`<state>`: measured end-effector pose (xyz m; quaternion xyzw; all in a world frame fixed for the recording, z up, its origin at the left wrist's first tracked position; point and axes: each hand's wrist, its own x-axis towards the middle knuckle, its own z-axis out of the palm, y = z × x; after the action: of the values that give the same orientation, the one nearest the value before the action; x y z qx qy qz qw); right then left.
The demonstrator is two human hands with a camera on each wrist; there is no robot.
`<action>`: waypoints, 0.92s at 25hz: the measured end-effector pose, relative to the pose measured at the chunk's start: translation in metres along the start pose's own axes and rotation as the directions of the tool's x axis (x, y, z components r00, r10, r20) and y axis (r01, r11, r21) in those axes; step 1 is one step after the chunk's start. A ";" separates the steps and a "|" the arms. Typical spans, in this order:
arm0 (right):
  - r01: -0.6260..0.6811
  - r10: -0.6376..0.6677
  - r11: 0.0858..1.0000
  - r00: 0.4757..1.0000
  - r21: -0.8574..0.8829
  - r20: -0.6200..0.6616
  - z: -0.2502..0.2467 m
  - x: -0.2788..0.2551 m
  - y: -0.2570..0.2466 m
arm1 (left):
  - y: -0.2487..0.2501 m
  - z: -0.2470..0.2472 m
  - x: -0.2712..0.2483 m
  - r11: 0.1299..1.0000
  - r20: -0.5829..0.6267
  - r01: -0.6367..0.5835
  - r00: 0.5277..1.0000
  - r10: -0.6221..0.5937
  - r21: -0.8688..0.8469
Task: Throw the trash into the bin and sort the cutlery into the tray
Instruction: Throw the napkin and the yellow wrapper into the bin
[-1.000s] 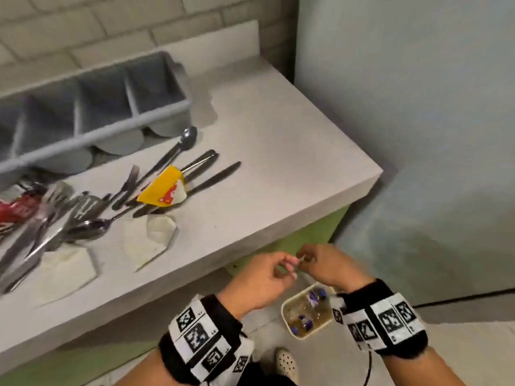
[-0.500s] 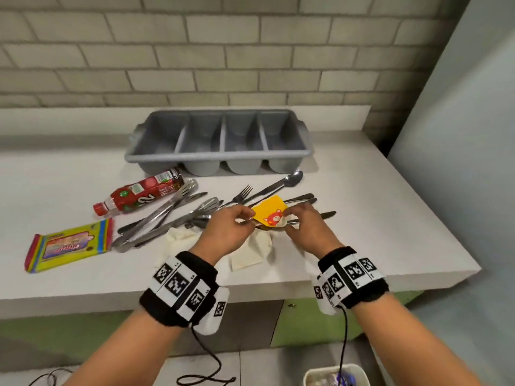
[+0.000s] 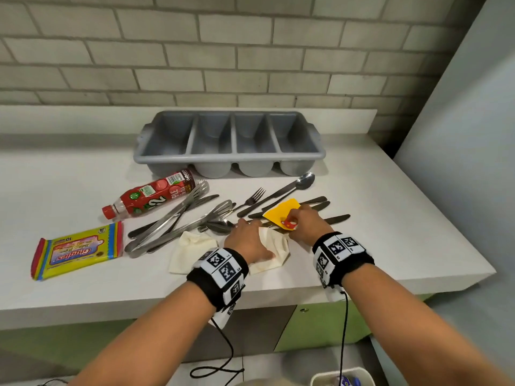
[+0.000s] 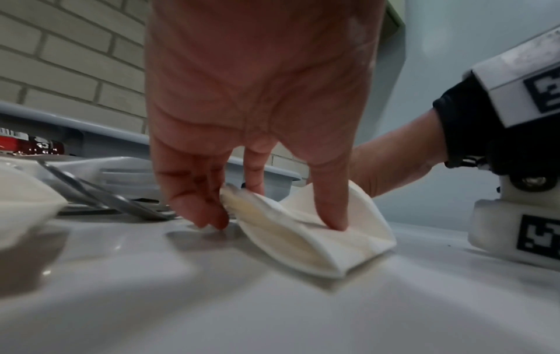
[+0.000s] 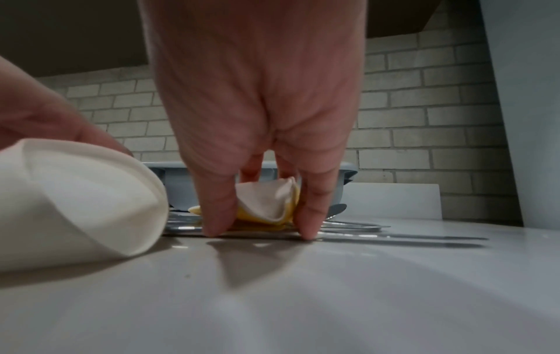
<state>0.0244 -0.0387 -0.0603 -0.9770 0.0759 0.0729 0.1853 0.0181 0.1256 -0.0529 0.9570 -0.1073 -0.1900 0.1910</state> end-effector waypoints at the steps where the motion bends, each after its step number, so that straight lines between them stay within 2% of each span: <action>1: -0.001 0.001 1.000 1.000 -0.002 -0.004 0.001 0.001 0.000 | 0.000 -0.001 0.001 0.999 0.000 -0.002 1.000 0.002 -0.036; 6: -0.020 0.025 0.998 0.997 0.065 -0.079 -0.008 -0.006 -0.003 | 0.003 -0.020 -0.004 0.989 -0.024 -0.010 1.000 0.006 -0.150; 9: -0.002 0.051 0.985 0.961 0.175 -0.273 -0.023 -0.031 -0.004 | 0.016 -0.053 -0.012 0.957 -0.034 -0.028 0.999 0.019 -0.289; 11: 0.007 0.079 0.984 0.874 0.176 -0.479 -0.032 -0.057 0.006 | 0.028 -0.070 -0.016 0.889 -0.070 -0.086 0.996 0.061 -0.451; 13: 0.069 0.103 0.972 0.732 0.224 -0.674 -0.035 -0.087 0.022 | 0.044 -0.076 -0.028 0.799 -0.128 -0.179 0.983 0.129 -0.574; 15: 0.134 0.143 0.952 0.599 0.275 -0.788 -0.032 -0.121 0.051 | 0.069 -0.064 -0.042 0.700 -0.128 -0.241 0.969 0.211 -0.672; 17: 0.137 0.193 0.944 0.511 0.301 -0.838 -0.019 -0.156 0.093 | 0.098 -0.034 -0.055 0.620 -0.094 -0.262 0.952 0.291 -0.740; 18: 0.118 0.240 0.934 0.491 0.338 -0.837 -0.010 -0.173 0.118 | 0.112 -0.013 -0.061 0.608 -0.061 -0.259 0.943 0.327 -0.750; 20: 0.092 0.353 0.894 0.459 0.439 -0.815 0.010 -0.203 0.161 | 0.130 0.033 -0.070 0.643 0.019 -0.238 0.930 0.366 -0.728; 23: -0.006 0.466 0.855 0.448 0.519 -0.763 0.056 -0.247 0.221 | 0.145 0.120 -0.081 0.774 0.206 -0.199 0.897 0.390 -0.601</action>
<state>-0.2625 -0.1912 -0.1476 -0.7846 0.3132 -0.4245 0.3257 -0.1235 -0.0222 -0.0700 0.7838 -0.2261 -0.3322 0.4734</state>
